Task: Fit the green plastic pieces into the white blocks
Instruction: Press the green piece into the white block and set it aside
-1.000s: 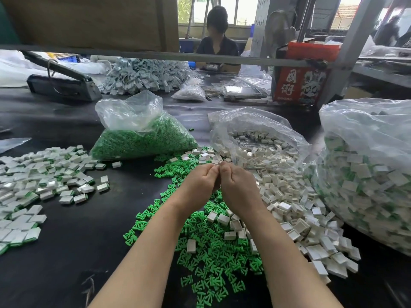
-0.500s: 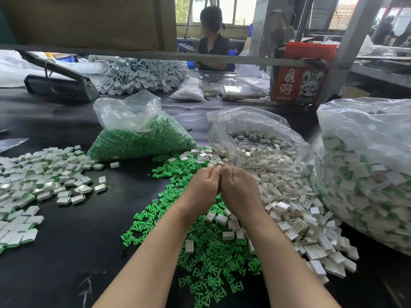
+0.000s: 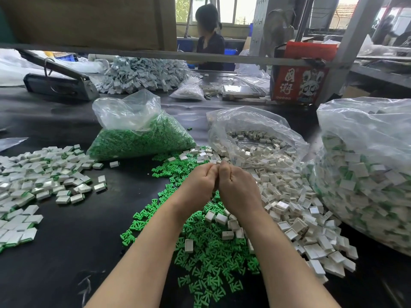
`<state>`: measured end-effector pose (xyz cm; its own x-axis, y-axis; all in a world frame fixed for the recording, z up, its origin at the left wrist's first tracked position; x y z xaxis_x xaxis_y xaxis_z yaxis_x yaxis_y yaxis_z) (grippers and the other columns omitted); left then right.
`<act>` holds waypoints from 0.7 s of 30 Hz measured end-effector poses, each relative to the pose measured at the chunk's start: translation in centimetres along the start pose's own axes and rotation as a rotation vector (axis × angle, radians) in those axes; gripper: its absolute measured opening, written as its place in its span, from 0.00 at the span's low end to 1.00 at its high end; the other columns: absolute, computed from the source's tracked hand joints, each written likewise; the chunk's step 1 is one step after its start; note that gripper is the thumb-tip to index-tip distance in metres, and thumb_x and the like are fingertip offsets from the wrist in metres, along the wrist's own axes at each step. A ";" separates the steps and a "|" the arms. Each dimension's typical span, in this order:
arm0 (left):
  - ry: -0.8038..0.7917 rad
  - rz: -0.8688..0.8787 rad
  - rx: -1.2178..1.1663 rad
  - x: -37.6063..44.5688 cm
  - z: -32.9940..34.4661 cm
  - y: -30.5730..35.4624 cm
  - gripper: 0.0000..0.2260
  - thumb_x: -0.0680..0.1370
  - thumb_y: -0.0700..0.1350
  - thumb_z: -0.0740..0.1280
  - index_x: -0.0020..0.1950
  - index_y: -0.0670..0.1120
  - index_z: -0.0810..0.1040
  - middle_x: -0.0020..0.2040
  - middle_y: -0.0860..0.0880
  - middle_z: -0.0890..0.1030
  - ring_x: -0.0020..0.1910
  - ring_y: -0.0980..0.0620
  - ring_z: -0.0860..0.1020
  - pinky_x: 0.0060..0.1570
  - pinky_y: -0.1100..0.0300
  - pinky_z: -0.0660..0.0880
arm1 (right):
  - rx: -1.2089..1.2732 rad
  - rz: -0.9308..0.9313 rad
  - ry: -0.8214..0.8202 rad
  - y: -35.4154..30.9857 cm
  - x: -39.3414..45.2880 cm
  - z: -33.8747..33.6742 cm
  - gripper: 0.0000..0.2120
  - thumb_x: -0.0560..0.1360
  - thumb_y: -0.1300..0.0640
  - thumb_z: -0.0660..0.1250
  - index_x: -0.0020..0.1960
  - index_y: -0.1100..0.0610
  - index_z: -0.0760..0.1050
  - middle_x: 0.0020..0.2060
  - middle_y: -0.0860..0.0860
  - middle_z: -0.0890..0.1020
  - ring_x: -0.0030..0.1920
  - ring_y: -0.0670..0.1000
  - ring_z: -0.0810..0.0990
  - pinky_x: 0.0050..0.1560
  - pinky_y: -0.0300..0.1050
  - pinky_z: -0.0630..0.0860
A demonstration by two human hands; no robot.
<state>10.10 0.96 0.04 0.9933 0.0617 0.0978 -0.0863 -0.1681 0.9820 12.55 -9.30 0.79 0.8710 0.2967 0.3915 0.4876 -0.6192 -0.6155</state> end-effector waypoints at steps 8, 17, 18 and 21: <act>-0.043 0.053 0.056 -0.1 -1.2 0.1 0.13 0.84 0.48 0.58 0.49 0.40 0.77 0.40 0.42 0.79 0.40 0.49 0.75 0.46 0.49 0.75 | 0.031 0.005 -0.052 0.1 -0.1 -0.2 0.34 0.76 0.32 0.33 0.33 0.50 0.70 0.30 0.47 0.76 0.34 0.50 0.76 0.33 0.44 0.66; -0.031 0.152 -0.163 -0.6 -1.5 1.4 0.11 0.80 0.46 0.62 0.59 0.46 0.79 0.47 0.53 0.85 0.47 0.59 0.82 0.46 0.71 0.74 | 0.951 0.371 -0.335 0.0 0.2 0.6 0.36 0.79 0.32 0.43 0.46 0.59 0.78 0.26 0.50 0.76 0.24 0.45 0.68 0.22 0.35 0.62; -0.044 0.156 -0.193 -0.7 -1.4 1.5 0.10 0.80 0.45 0.61 0.58 0.46 0.79 0.46 0.53 0.85 0.44 0.58 0.82 0.42 0.70 0.75 | 0.953 0.354 -0.368 -0.1 0.2 0.8 0.37 0.79 0.31 0.43 0.50 0.59 0.78 0.27 0.50 0.75 0.25 0.46 0.68 0.23 0.35 0.61; -0.052 0.159 -0.207 -0.9 -1.1 1.9 0.10 0.83 0.39 0.58 0.58 0.44 0.77 0.36 0.56 0.83 0.30 0.61 0.78 0.30 0.70 0.73 | 1.016 0.316 -0.393 -0.4 0.0 1.2 0.35 0.80 0.34 0.46 0.54 0.62 0.76 0.28 0.50 0.75 0.28 0.47 0.67 0.24 0.36 0.62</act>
<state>8.98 1.66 1.98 0.9682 -0.0008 0.2504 -0.2502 0.0340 0.9676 12.42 -8.22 0.20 0.8348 0.5504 -0.0111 -0.0904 0.1172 -0.9890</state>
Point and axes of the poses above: each hand's wrist, its own x-axis towards the middle knuckle, its own z-axis out of the palm, y = z × x, the point moved 3 cm from there along x, towards the middle knuckle
